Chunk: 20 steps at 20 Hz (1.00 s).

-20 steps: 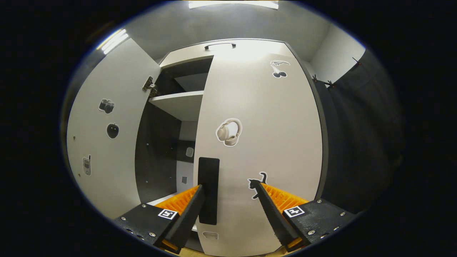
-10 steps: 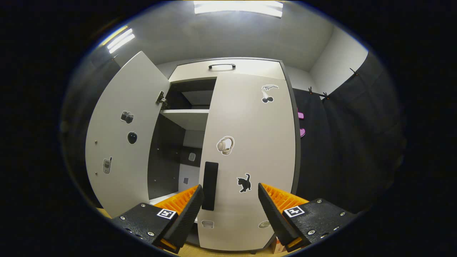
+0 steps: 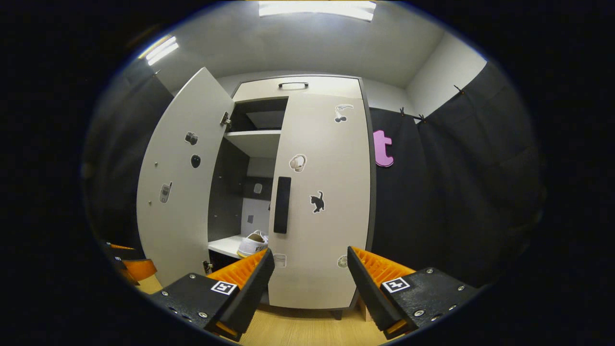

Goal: Grab one shoe with the right hand and put it into the shoe cabinet, grab the other shoe with the left hand and put it into the shoe cabinet; then close the right door with the right hand and the left door with the left hand.

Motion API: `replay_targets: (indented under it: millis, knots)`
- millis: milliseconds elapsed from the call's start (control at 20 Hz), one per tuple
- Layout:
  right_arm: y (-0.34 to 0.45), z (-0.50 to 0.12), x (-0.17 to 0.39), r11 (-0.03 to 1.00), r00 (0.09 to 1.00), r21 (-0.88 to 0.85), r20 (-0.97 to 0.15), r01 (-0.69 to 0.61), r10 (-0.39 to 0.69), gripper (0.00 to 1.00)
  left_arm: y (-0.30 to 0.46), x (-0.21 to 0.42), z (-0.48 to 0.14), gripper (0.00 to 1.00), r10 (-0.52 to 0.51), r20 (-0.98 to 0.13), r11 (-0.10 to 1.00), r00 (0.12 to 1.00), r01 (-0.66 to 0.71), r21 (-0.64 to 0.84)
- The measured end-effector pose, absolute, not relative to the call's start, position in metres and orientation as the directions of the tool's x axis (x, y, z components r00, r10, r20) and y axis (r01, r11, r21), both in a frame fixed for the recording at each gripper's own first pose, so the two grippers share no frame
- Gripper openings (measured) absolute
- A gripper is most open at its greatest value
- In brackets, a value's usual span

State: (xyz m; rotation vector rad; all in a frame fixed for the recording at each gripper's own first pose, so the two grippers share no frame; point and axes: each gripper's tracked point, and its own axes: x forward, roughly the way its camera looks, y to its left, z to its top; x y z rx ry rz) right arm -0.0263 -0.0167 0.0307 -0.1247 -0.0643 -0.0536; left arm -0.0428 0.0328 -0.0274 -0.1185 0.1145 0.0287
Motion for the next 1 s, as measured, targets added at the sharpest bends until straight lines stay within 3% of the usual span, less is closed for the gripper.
replay_targets:
  millis: [550, 1000]
  knots:
    - [-0.019, -0.005, -0.067, 0.997, 0.999, -0.08, 0.041, 0.02, -0.017, 0.94, 0.204, 0.001, 0.093, 0.96, 0.32, 0.019, 0.945, 0.947, -0.318, -0.071]
    - [-0.036, -0.005, -0.061, 0.998, 0.997, -0.035, 0.048, 0.054, -0.052, 0.94, 0.231, 0.059, 0.088, 0.96, 0.336, -0.009, 0.941, 0.942, -0.337, -0.027]
